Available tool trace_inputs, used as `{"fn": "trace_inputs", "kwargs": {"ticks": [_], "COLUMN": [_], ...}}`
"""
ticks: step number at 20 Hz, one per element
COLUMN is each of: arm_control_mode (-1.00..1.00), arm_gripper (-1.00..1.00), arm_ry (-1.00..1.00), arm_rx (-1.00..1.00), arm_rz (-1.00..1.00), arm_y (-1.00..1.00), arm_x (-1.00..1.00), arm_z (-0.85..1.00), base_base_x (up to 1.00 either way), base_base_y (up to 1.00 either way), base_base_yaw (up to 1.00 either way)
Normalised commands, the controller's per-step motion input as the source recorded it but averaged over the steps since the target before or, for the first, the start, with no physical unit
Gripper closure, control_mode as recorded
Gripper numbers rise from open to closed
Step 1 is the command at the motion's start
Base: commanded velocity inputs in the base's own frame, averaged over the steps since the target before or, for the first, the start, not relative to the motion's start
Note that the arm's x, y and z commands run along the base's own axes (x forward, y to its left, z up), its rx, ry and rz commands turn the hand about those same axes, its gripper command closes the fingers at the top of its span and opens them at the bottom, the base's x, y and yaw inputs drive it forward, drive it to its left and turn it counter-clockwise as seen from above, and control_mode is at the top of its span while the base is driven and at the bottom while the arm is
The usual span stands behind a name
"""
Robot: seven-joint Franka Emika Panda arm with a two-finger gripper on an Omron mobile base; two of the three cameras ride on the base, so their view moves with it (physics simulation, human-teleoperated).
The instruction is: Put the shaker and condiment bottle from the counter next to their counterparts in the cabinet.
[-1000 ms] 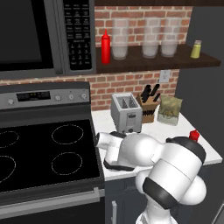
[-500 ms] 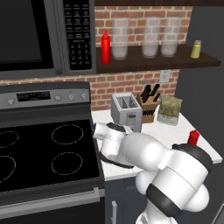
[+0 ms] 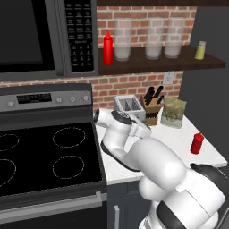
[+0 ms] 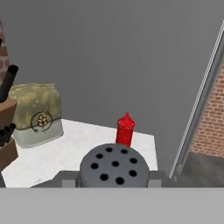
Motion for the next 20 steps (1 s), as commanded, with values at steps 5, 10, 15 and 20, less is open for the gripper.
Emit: {"fn": "trace_inputs", "kwargs": {"ticks": [5, 10, 15, 20], "arm_control_mode": [-1.0, -1.0, -1.0, -1.0], "arm_gripper": [1.0, 1.0, 1.0, 1.0], "arm_ry": [0.0, 0.0, 0.0, 0.0], "arm_rx": [0.0, -0.01, 0.0, 0.0], "arm_rz": [0.18, 0.33, 0.34, 0.3], "arm_y": [-0.23, -0.38, -0.53, -0.72], "arm_x": [-0.01, -0.14, -0.17, -0.04], "arm_z": [0.69, 0.46, 0.35, 0.26], "base_base_x": [0.0, 0.0, 0.0, 0.0], "base_base_y": [0.0, 0.0, 0.0, 0.0], "base_base_yaw": [0.0, 0.0, 0.0, 0.0]}}
